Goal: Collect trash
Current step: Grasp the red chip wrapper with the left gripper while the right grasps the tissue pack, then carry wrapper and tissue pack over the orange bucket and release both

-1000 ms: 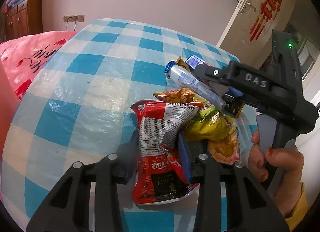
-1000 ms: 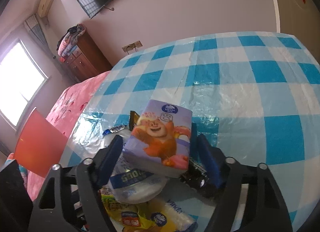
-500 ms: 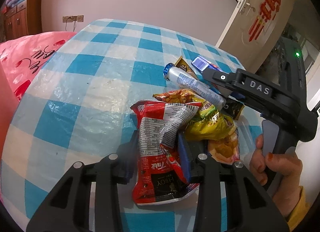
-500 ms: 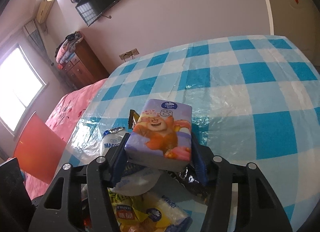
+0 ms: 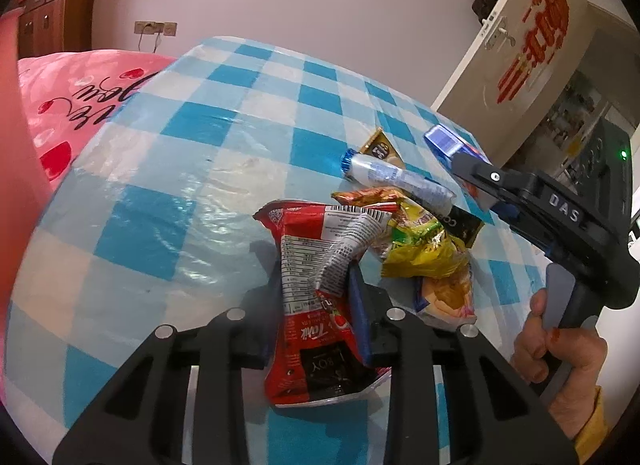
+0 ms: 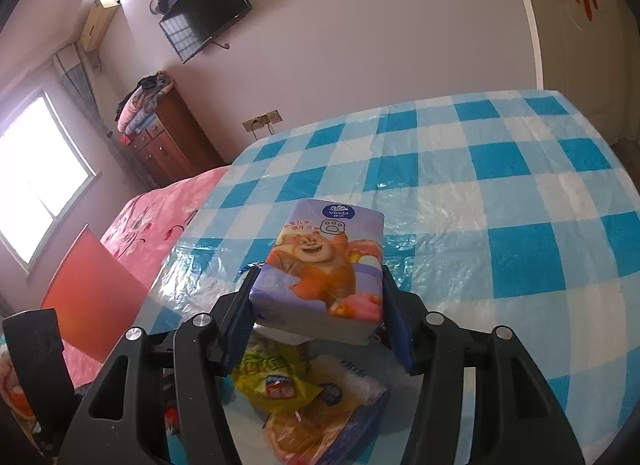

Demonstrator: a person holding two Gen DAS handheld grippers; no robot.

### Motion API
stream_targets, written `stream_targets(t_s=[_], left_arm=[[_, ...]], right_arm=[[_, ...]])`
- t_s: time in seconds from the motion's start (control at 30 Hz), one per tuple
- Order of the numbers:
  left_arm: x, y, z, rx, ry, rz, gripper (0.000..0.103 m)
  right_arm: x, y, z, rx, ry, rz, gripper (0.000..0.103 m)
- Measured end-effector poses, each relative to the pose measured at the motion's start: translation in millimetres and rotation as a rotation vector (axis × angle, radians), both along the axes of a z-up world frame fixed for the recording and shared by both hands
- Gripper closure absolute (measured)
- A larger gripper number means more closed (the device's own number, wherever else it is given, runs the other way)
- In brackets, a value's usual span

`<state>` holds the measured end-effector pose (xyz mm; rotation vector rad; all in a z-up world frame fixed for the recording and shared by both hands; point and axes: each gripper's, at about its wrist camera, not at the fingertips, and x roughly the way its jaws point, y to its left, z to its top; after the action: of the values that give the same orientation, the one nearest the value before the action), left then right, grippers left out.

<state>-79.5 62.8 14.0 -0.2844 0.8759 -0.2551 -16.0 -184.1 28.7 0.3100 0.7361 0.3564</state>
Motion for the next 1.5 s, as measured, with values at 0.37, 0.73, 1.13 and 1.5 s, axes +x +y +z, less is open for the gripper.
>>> stream_targets(t_s=[0.37, 0.73, 1.13, 1.5], left_arm=[[-17.5, 24.9, 23.9, -0.039, -0.066, 0.018, 0.072], [-30.3, 52.6, 57.5, -0.062, -0.148, 0.05, 0.072], [-51.1, 113.8, 107.3, -0.074, -0.262, 0.162, 0.072], [-73.0, 204.2, 142.0, -0.016, -0.331, 0.378, 0.072]], right_arm=[[-21.0, 22.3, 20.3, -0.041, -0.036, 0.037, 0.045], [-39.0, 52.8, 49.0, -0.051, -0.08, 0.096, 0.045], [-47.2, 119.0, 90.7, -0.025, -0.121, 0.257, 0.045], [-51.8, 233.1, 131.5, -0.044, -0.184, 0.504, 0.045]])
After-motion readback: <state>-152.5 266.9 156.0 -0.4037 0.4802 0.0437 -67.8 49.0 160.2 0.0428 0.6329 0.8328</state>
